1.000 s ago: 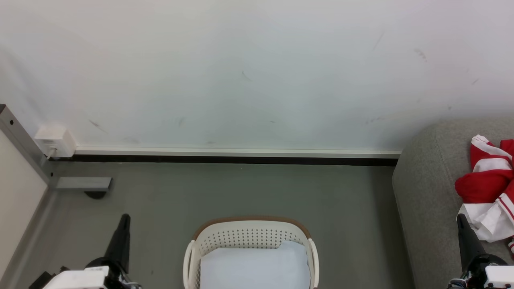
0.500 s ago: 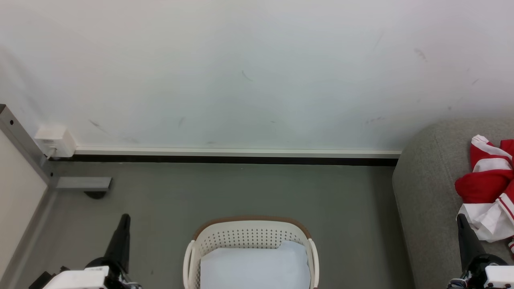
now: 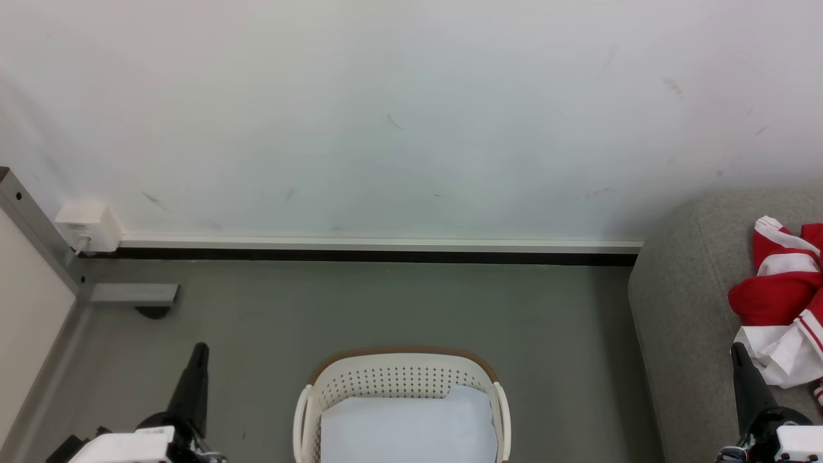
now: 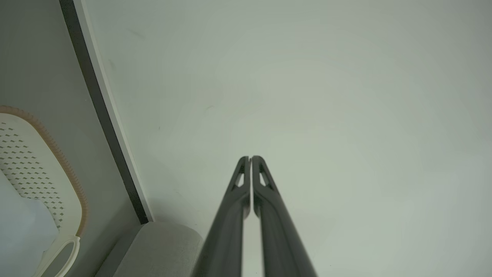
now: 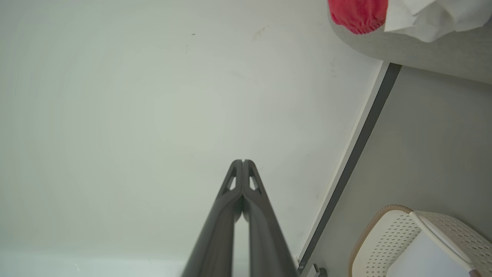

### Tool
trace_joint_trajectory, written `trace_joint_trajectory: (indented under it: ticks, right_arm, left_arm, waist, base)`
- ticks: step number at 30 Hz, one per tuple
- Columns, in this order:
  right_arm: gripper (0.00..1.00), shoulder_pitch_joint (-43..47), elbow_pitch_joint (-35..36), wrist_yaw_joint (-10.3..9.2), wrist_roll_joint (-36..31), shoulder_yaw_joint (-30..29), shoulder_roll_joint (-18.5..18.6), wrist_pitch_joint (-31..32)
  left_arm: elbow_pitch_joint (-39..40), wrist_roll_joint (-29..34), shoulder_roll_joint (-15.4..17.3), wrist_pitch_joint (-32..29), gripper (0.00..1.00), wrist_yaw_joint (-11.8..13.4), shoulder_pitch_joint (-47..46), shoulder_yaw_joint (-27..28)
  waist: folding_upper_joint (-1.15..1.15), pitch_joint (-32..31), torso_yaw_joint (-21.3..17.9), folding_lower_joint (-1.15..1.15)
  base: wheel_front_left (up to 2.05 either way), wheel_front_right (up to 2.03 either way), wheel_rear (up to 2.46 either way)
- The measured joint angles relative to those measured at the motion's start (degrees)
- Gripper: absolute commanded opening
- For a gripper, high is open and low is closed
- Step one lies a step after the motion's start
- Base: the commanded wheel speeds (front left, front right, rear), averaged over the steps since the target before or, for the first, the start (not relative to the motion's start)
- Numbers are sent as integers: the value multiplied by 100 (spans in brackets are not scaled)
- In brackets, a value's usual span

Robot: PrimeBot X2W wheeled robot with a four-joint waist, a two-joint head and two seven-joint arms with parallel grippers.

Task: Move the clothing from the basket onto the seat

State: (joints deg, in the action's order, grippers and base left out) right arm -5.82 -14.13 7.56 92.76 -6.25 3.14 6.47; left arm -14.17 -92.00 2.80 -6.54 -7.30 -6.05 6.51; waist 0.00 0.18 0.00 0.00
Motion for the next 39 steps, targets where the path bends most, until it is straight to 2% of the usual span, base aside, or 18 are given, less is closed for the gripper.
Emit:
trace_joint_trajectory:
  ticks: [39]
  right_arm:
    - [0,-1,0,0,-2,-14,-9,2]
  left_arm:
    - [1,0,0,0,0,0,0,0]
  waist:
    - [0,0,0,0]
  base:
    - [0,0,0]
